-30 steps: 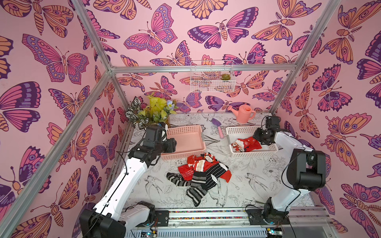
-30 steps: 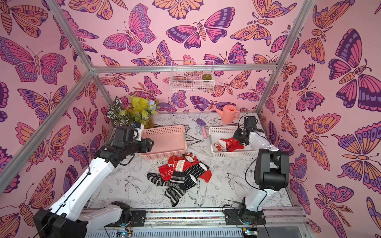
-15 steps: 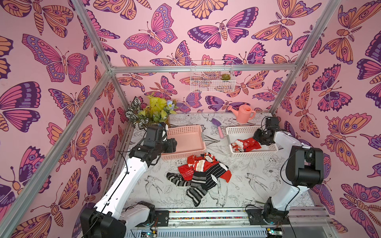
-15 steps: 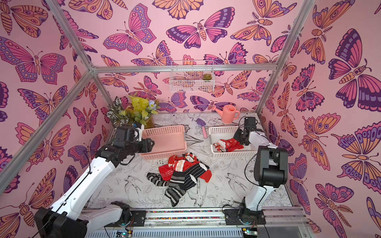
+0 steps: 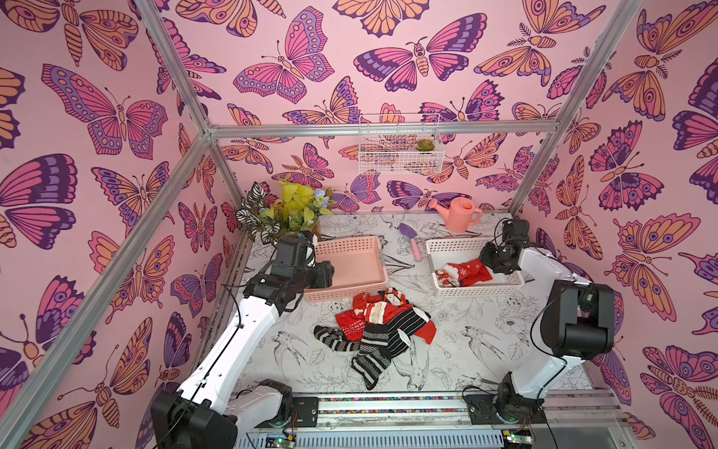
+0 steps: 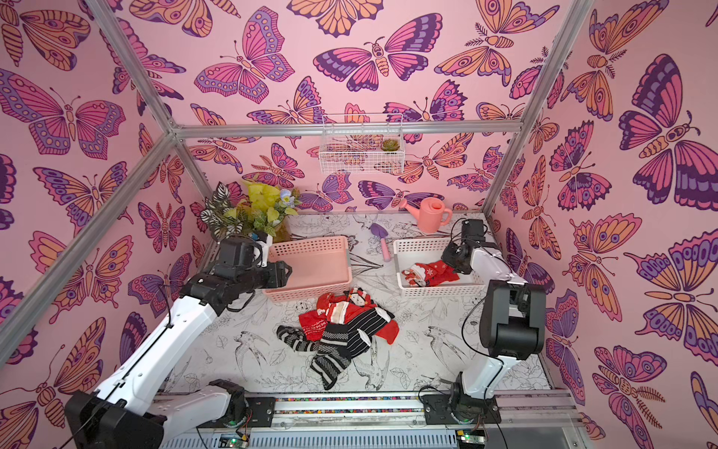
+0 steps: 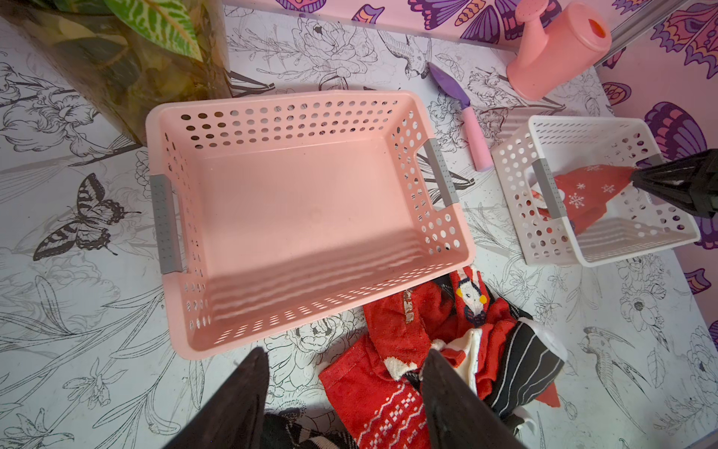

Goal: Sort the socks into the basket by color
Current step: Place the sock in the bin.

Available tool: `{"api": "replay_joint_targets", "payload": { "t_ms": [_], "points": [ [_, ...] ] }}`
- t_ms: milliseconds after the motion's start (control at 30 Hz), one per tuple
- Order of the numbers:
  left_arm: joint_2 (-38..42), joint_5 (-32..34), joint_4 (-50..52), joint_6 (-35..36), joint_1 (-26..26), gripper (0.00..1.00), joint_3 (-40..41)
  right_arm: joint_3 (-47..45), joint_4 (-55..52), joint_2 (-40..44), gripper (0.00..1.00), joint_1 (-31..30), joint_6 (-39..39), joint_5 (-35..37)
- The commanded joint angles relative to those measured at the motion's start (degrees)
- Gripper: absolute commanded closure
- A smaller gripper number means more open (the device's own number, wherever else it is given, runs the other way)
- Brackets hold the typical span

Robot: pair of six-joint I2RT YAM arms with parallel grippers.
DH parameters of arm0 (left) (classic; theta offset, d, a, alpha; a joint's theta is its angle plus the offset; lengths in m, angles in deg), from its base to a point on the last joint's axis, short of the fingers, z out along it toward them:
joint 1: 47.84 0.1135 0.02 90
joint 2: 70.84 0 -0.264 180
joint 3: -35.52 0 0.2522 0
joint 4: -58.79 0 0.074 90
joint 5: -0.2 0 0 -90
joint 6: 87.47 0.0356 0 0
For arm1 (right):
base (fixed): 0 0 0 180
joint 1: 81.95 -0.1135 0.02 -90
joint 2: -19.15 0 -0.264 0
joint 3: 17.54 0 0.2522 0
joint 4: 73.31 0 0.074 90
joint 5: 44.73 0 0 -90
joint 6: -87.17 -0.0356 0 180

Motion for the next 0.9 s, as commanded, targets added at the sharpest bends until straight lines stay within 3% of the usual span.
{"api": "replay_joint_targets", "payload": {
  "t_ms": [0,333,433,533,567,867],
  "points": [
    [0.1,0.0,-0.7,0.8,-0.4,0.35,0.8,0.1,-2.7,2.7,0.79,0.2,0.0,1.7],
    [0.3,-0.2,-0.7,0.7,-0.5,0.32,0.7,-2.4,-4.4,8.2,0.78,-0.7,0.0,-1.7],
    [0.2,0.0,-0.8,0.6,-0.6,0.23,0.7,-3.7,-5.1,11.3,0.77,-2.6,0.6,-2.2],
    [0.3,0.8,-0.7,-0.4,-1.2,0.07,0.7,-4.8,-6.3,13.4,0.77,-4.6,1.3,-2.8],
    [0.3,1.1,-0.6,-0.5,-1.9,0.01,0.5,-5.0,-6.9,14.0,0.77,-5.2,1.5,-2.9],
    [-1.5,9.7,8.1,-2.3,-16.4,0.01,-4.8,-7.5,-8.6,18.8,0.77,-8.8,3.1,-5.8]
  ]
}}
